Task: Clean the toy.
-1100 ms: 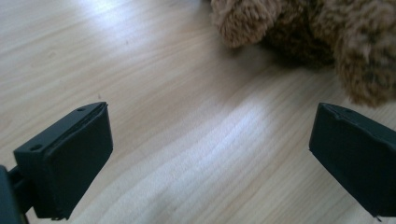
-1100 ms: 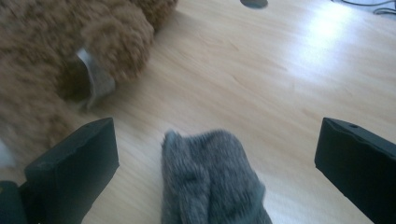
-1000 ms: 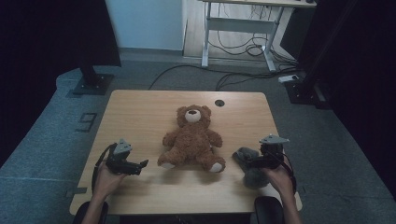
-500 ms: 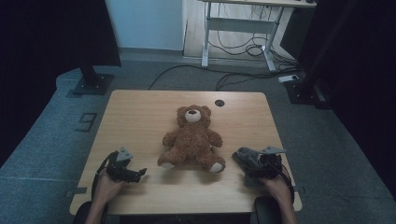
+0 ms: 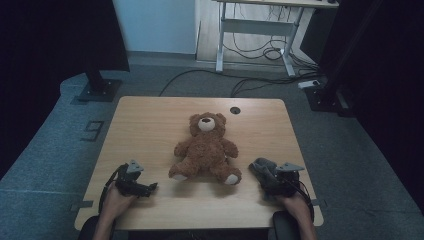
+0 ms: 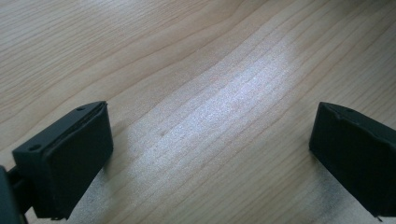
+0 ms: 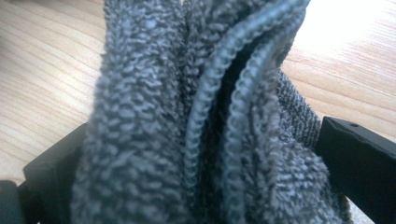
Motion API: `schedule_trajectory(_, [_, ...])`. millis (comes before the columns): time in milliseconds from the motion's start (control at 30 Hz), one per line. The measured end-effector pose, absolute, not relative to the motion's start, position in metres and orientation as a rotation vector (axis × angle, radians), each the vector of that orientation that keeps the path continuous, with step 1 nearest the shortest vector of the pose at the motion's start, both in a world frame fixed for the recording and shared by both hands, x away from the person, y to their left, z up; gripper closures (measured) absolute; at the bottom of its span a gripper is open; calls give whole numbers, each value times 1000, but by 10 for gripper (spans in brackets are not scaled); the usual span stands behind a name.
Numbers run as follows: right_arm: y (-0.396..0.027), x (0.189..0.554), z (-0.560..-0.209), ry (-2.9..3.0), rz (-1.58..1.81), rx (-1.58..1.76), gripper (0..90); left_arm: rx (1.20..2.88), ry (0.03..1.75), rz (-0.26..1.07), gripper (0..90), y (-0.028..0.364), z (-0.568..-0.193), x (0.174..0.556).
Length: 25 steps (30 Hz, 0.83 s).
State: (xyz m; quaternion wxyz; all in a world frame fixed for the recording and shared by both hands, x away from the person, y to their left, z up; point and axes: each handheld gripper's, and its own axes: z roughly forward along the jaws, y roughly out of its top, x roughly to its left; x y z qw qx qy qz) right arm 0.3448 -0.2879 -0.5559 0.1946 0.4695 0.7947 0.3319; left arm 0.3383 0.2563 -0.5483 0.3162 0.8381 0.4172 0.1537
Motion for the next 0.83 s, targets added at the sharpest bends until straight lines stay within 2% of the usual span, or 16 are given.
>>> schedule_trajectory(833, [-288, 344, -557, 2215, 939, 1319, 0, 2205, 1104, 406, 0, 257, -548, 338])
